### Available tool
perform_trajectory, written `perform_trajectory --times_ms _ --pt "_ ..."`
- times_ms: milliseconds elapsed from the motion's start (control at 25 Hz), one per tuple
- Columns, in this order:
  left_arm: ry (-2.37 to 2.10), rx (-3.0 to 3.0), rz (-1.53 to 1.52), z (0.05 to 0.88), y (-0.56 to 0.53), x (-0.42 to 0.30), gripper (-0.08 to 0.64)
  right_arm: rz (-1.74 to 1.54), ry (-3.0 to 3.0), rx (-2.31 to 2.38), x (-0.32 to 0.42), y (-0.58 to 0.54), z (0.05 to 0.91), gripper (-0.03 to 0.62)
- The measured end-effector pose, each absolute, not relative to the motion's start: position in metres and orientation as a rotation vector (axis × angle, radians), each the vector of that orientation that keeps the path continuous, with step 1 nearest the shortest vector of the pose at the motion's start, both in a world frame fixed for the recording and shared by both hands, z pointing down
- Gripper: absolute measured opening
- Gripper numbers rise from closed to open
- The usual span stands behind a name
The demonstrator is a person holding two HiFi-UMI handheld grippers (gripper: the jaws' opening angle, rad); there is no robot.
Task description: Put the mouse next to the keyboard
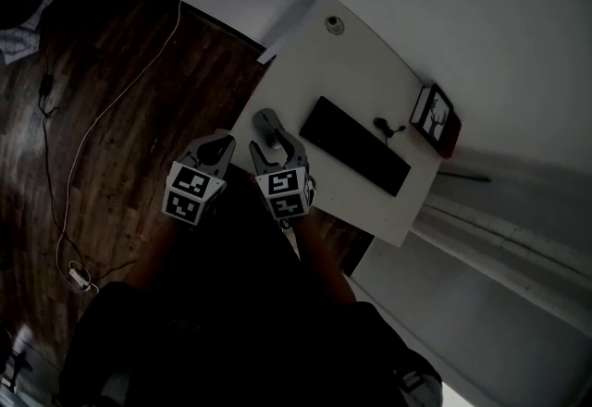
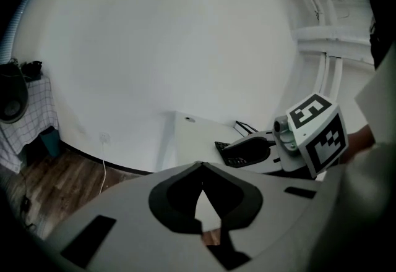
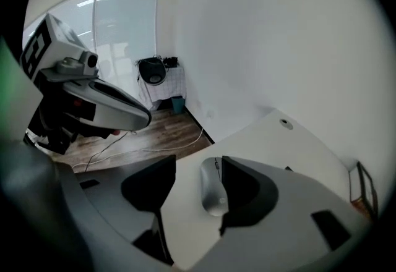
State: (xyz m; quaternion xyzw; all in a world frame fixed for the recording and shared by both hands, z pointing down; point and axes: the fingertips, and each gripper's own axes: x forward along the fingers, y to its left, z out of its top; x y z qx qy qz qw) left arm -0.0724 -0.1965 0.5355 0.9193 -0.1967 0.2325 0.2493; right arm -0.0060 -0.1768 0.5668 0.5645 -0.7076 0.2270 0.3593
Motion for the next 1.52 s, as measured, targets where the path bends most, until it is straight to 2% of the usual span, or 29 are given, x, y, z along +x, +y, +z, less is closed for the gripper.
perform_trajectory --times_ms 200,400,840,1080,1520 --pt "-0.576 2.431 0.640 0.550 -0.200 -0.069 0.002 0.644 -1.738 1.341 0.011 -0.185 0.599 0.292" --pt "-0.629 2.381 0.635 0.560 -0.212 -0.075 0.002 0.706 -1.667 1.254 0.025 -0.193 0.625 0.311" --pt "-0.710 2.299 0.615 0.572 -0.202 -0.095 0.002 0.897 -1.667 1.092 0.025 -0.195 0.662 0.321" --pt "-0.752 2.313 0.590 0.563 -0.201 -0.110 0.002 0.865 -1.646 1.098 0.027 -0.194 0.660 0.296" --pt "-0.729 2.408 0.577 0.538 -0.192 -0.129 0.002 0.808 -1.672 1.262 0.018 -0.178 0.622 0.295"
